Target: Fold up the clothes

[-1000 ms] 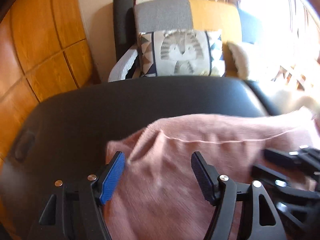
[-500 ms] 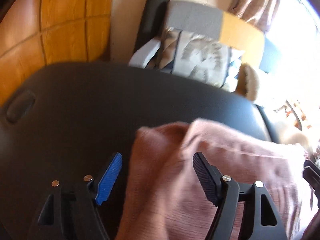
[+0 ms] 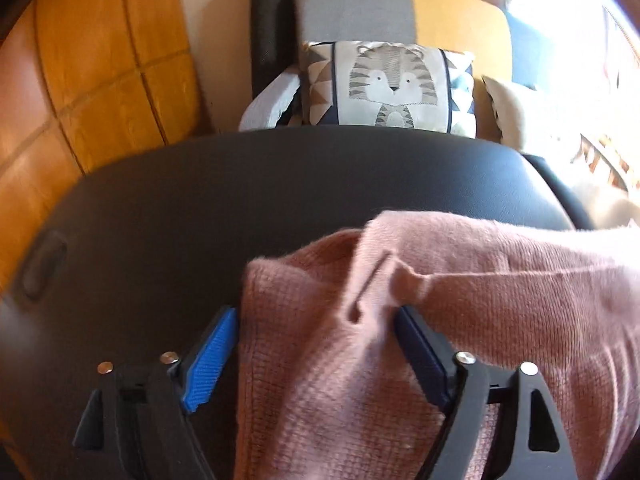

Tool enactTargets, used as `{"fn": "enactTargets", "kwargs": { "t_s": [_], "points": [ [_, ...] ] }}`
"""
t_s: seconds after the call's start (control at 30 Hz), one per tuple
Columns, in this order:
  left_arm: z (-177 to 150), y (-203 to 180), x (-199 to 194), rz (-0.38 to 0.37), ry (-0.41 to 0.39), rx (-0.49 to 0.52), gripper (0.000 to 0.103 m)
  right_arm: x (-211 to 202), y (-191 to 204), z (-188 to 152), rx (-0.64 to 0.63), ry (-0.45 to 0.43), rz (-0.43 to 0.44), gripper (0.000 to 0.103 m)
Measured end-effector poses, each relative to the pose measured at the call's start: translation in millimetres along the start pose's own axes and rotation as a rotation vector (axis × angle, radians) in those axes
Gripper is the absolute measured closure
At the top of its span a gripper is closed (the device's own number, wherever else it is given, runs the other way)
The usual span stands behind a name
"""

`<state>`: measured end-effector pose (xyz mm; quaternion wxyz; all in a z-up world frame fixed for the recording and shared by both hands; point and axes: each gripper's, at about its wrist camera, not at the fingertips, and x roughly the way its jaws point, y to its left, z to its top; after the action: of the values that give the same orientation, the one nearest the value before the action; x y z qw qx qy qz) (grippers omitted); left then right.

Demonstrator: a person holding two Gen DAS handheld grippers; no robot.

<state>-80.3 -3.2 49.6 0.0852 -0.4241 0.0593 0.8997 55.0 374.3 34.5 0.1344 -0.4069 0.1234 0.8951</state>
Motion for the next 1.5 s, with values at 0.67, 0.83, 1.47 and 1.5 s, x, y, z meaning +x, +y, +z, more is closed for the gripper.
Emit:
{"fn": "enactTargets", "kwargs": {
  "t_s": [0.67, 0.83, 1.47, 1.5],
  "points": [
    [-83.8, 50.8, -99.2, -0.080, -0.105, -0.035, 0.031, -99.0, 155.0, -67.2, -0.284, -0.027, 0.377, 0.065],
    [-122.1, 63.4, -94.3, -0.044, -0.027, -0.061, 0.031, -82.0, 232.0, -94.0, -0.512, -0.009, 0.370, 0.065],
    [-104.8, 50.6, -126.2, -0.186, -0.206, -0.065, 0.030, -38.8, 305.1, -39.0, -0.506, 0.082, 0.380, 0.065],
    [-105.6, 39.1, -118.9, -0.179, -0.187, -0.019, 0.030, -38.3, 311.8, -33.1, -0.512, 0.081, 0.381, 0.065]
  ]
}}
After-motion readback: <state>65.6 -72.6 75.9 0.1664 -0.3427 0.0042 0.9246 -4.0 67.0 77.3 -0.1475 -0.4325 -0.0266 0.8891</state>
